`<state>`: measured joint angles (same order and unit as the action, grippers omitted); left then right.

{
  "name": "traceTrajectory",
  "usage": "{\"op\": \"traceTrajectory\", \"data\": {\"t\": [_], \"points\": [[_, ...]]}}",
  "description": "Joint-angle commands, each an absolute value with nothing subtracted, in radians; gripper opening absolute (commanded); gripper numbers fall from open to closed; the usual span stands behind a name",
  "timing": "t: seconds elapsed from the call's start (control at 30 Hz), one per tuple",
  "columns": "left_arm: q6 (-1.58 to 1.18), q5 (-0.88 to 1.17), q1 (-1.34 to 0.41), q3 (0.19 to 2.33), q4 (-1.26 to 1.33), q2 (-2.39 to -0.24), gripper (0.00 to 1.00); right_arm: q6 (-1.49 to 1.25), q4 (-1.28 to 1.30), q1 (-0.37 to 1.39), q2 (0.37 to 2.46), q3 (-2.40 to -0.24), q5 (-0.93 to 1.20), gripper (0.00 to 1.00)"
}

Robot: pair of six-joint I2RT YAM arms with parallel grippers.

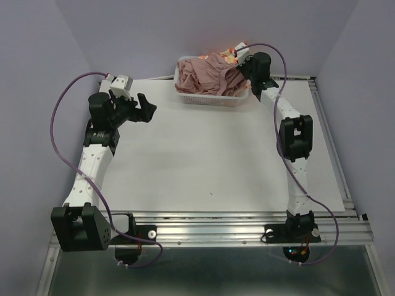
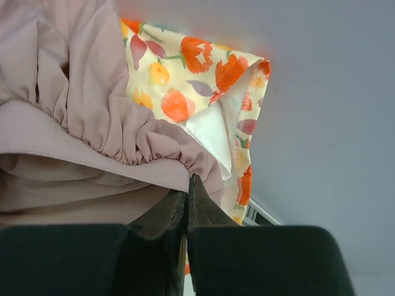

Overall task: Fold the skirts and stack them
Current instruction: Grab the skirt from the pile, then move the skirt to the center of the board

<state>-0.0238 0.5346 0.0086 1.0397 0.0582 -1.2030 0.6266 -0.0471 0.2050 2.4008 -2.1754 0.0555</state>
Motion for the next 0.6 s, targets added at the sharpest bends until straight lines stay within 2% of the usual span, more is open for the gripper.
{"op": "traceTrajectory", "data": {"t": [0.0, 0.2, 0.57], "points": [[-0.026, 0.511, 0.011, 1.038, 0.104, -1.184, 0.94, 0.578, -0.179, 0.233, 2.277, -2.255, 0.02, 0.01], [-0.051, 0.491, 0.011, 1.051, 0.107, -1.17, 0.93, 0.531, -0.219, 0.284, 2.237, -2.39, -0.026, 0.01], [-0.048, 0.465, 0.011, 1.058, 0.117, -1.101, 0.94, 0.574, -0.469, 0.411, 2.137, -2.54, -0.115, 0.01]]}}
